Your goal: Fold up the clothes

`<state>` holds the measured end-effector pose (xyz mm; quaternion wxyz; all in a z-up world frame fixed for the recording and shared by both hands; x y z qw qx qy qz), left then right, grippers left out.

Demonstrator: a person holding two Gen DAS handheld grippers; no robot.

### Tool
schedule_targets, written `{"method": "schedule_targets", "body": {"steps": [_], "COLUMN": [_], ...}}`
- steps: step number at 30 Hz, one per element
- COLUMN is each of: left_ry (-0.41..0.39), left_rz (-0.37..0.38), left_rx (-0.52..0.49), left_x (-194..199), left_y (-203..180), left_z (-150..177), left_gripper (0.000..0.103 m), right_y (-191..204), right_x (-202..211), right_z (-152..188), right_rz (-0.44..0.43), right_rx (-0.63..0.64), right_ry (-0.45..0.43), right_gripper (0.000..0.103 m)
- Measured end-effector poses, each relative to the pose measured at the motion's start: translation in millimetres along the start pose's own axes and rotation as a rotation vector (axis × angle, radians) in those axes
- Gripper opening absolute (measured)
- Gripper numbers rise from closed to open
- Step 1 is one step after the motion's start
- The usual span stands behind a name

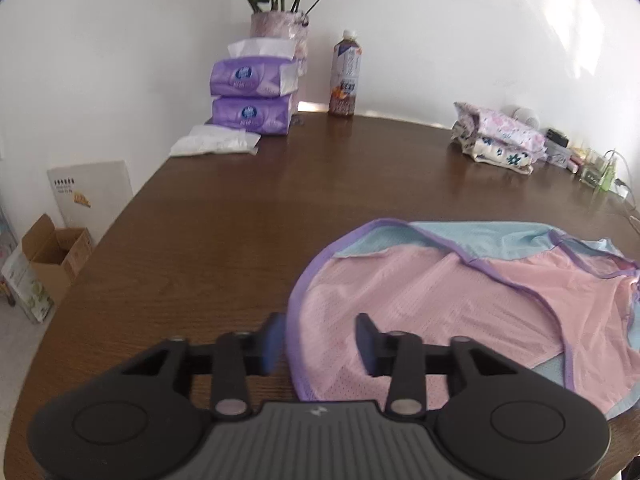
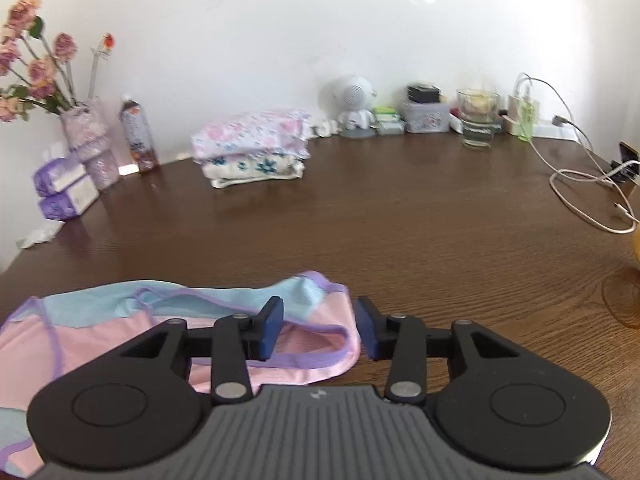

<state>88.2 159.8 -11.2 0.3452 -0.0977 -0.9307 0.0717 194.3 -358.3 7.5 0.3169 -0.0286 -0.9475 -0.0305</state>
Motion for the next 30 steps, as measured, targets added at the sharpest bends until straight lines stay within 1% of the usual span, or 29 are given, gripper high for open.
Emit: {"method": "schedule_targets", "body": {"steps": [4,8,10,13,14,15,16,18,19,20,22,25,26,29,30], "left_ry": [0.004,0.04,0.069,0.102,0.108,0.114,0.122,0.136,0.14,0.144,0.159,0.187,0.199,0.223,0.223], "left_rz": [-0.001,0.001,0.011,0.004,0.004,0.014,0.029,0.056,0.073,0.091,0.172,0.275,0.293,0.312,0.323], "left_rx": [-0.039,-0.099,-0.129,-0.163,-0.169,-0.173,-0.177,-0.195,-0.202,-0.208,-0.176,-0.089,-0.061,-0.002,0.007], "left_x": [-13.0,-43.5,-60.8,-85.8,-92.8,-99.1,-104.5,-113.5,-116.1,-118.4,-121.2,-128.0,-131.8,-143.9,-147.9], "left_y": [-0.9,-3.7,-5.6,-3.8,-3.2,-4.8,-7.7,-14.6,-18.9,-23.3,-33.6,-44.5,-46.6,-50.2,-53.0], "left_z": [-23.2,-43.8,-49.0,-54.8,-56.6,-57.9,-59.1,-61.2,-61.8,-62.2,-62.4,-64.6,-65.2,-67.1,-68.3], "left_gripper": [0.054,0.055,0.054,0.053,0.053,0.05,0.043,0.042,0.037,0.036,0.035,0.035,0.035,0.037,0.037], "right_y": [37.5,74.8,93.3,120.9,130.1,139.2,148.3,164.4,169.1,173.4,179.7,186.7,187.3,188.4,188.8], "right_x": [3.4,-14.1,-22.9,-35.9,-40.2,-44.5,-48.8,-57.6,-62.2,-66.2,-74.1,-85.5,-87.8,-94.1,-95.5], "right_z": [3.0,5.2,6.4,8.2,8.9,9.5,10.1,11.1,11.2,11.5,11.7,11.1,9.7,4.8,4.1], "right_rz": [-0.098,-0.13,-0.145,-0.169,-0.177,-0.185,-0.193,-0.208,-0.215,-0.223,-0.232,-0.241,-0.244,-0.26,-0.267], "right_rx": [0.067,0.145,0.184,0.242,0.262,0.281,0.301,0.335,0.343,0.349,0.351,0.344,0.331,0.295,0.287], "right_ry": [0.01,0.037,0.05,0.07,0.077,0.083,0.09,0.105,0.115,0.126,0.146,0.173,0.178,0.194,0.202], "right_gripper": [0.049,0.049,0.049,0.048,0.048,0.048,0.048,0.048,0.046,0.045,0.043,0.041,0.041,0.033,0.026]}}
Point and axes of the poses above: each gripper's, at about its wrist camera, not at the fingertips, and x roughly against the way its jaws point, y to its left, z to its underside, the point moved 9 cm from there along -x, roughly the way its jaws point, and after that the axes turned 12 degrees about z, right-handed, at the moved point
